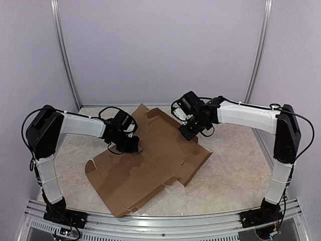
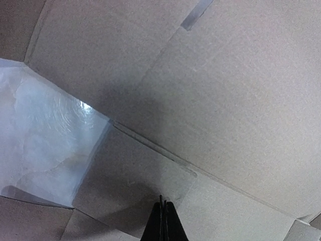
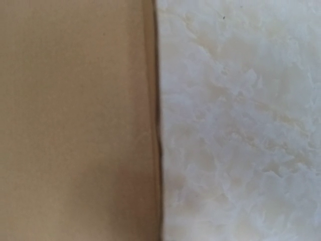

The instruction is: Fold the paper box

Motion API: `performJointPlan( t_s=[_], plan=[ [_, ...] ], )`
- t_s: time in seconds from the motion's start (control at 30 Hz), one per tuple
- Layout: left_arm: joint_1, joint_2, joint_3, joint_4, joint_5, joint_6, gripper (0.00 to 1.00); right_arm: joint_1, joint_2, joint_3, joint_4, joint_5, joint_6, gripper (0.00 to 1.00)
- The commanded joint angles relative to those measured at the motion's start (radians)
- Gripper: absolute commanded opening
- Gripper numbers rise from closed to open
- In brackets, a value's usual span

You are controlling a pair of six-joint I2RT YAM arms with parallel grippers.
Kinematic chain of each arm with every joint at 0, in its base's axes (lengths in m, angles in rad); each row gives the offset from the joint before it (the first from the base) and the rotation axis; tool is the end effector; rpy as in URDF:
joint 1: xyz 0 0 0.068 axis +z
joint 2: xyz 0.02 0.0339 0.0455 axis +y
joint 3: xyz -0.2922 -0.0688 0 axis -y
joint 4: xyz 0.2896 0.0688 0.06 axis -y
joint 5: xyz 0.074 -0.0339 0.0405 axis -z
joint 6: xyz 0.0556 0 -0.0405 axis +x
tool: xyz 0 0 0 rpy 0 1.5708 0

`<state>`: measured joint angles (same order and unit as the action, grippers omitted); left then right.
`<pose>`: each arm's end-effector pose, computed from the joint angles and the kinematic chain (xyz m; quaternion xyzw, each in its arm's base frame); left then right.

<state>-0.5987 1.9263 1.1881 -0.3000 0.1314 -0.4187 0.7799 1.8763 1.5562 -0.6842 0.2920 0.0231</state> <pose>0.3609 -0.2550 0.1257 0.1037 0.9572 -0.1832 0.1985 0.3454 0.3191 0.2506 -0.3132 0.8978 -0.0205 0.3091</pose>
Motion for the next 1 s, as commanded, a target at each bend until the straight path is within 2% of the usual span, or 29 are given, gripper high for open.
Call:
performJointPlan(
  t_s=[0.0,0.27,0.53,0.77,0.97],
  plan=[
    [0.027,-0.078,-0.020,0.003,0.002,0.015,0.00,-0.004,-0.060,-0.030,0.058,0.014,-0.011,0.00],
    [0.149,-0.280,-0.047,-0.035,0.016,0.039,0.04,-0.002,-0.105,-0.075,0.145,0.018,-0.142,0.00],
    [0.246,-0.416,-0.040,-0.088,0.018,0.092,0.14,0.015,-0.194,-0.185,0.302,-0.082,-0.411,0.00],
    [0.291,-0.507,-0.053,-0.105,-0.006,0.099,0.22,0.022,-0.206,-0.193,0.313,-0.130,-0.602,0.00],
    [0.332,-0.576,-0.142,-0.050,-0.001,0.065,0.23,0.036,-0.207,-0.191,0.326,-0.152,-0.669,0.00]
  ],
)
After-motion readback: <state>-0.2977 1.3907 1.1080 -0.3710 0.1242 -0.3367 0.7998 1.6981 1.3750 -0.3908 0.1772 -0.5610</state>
